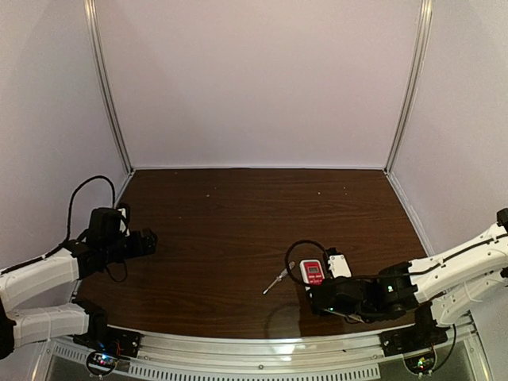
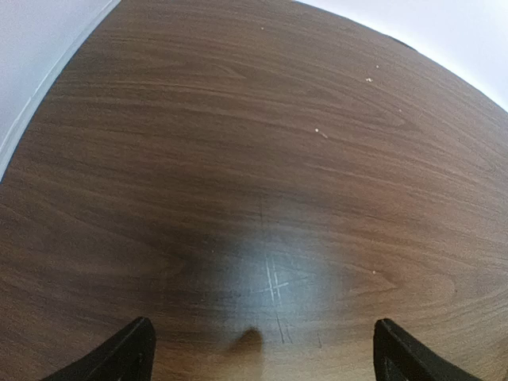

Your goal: Unload the batteries from the remote control

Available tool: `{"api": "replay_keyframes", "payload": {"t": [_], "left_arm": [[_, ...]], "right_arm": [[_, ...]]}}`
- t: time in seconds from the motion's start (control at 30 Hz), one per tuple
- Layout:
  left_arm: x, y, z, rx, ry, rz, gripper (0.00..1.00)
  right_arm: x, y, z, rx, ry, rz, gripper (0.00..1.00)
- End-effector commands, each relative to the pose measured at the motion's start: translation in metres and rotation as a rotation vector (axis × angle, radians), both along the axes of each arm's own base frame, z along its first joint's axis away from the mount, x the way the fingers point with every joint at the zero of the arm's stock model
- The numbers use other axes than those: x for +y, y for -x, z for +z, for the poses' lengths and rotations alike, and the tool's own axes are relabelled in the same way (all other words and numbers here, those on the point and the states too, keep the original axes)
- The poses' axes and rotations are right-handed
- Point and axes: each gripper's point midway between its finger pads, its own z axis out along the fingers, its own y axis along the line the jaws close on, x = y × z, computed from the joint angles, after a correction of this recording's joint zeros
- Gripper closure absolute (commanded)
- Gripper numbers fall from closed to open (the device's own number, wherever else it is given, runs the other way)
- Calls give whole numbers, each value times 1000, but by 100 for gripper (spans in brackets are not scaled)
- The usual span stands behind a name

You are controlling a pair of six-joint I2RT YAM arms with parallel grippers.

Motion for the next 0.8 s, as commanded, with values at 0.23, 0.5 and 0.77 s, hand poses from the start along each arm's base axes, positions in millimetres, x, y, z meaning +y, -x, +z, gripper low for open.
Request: {"api": "replay_keyframes", "payload": {"t": [0.23,0.5,0.77], "left_arm": [[-4,-28,40,-148,-49,-24,3],[-19,-43,57,-231,-14,-83,11],[-79,-36,65,-319,84,-440,3]], "right_arm": [[-4,-38,47,-133,-69,107,69],[10,-45,69,-199,-87,236,73],[33,-34,60,-93,-108,407,74]]}}
